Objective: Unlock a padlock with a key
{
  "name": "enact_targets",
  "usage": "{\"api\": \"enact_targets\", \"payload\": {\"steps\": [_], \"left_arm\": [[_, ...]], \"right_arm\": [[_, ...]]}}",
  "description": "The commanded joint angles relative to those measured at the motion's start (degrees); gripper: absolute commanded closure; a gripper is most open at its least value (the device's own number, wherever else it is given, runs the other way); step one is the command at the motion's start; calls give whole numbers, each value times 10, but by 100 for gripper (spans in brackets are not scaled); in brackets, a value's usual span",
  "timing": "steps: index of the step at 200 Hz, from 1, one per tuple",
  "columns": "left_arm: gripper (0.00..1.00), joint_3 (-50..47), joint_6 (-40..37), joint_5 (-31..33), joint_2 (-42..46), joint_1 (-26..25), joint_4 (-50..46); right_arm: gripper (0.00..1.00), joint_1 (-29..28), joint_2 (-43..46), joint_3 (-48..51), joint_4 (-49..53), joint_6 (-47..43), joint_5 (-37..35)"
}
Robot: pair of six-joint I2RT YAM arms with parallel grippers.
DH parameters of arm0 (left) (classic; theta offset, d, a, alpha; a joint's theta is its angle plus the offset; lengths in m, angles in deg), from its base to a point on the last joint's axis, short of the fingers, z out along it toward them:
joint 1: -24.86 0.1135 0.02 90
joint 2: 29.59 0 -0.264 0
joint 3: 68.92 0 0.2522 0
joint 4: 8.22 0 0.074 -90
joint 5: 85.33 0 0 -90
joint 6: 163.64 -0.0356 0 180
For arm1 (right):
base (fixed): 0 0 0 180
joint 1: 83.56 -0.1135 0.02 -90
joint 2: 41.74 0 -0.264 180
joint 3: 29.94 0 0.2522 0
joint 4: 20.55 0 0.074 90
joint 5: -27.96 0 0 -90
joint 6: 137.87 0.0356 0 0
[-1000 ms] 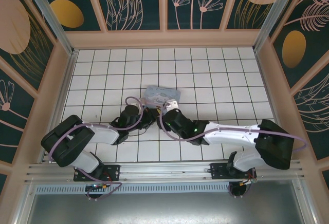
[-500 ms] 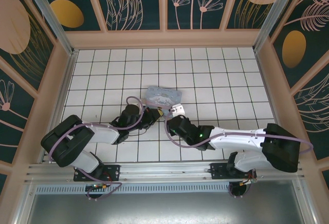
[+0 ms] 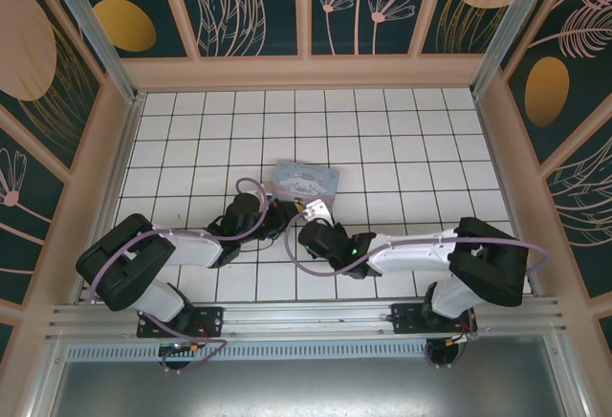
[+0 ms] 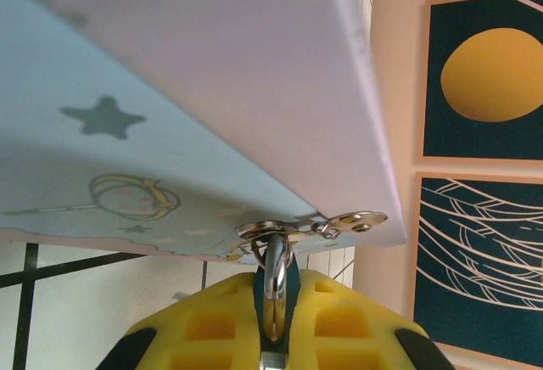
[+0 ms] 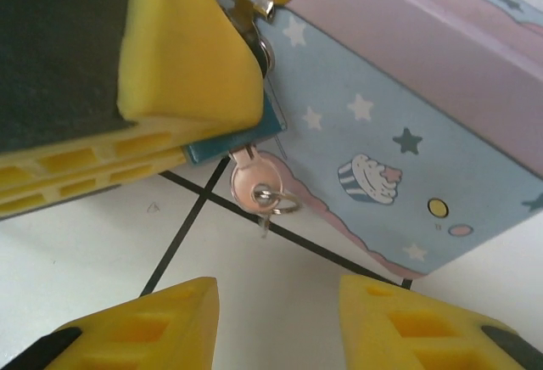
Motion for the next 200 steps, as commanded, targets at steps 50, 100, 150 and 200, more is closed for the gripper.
{"api": "enact_targets", "payload": {"steps": [50,100,150,200], "left_arm": [[100,13,-10,-14,5,-2,32],[100,11,-8,-17,8,-2,34],[100,11,-5,-24,5,-2,42],[100,11,-4,-27,0,-3,46]], "right_arm": [[61,18,-19,-37,-7,-36,-33],[63,47,-22,-42,-18,-51,-19],[65,57,-39,-64,-38,-68,-1],[74,56,-59,-87,-47,-74,10]]}}
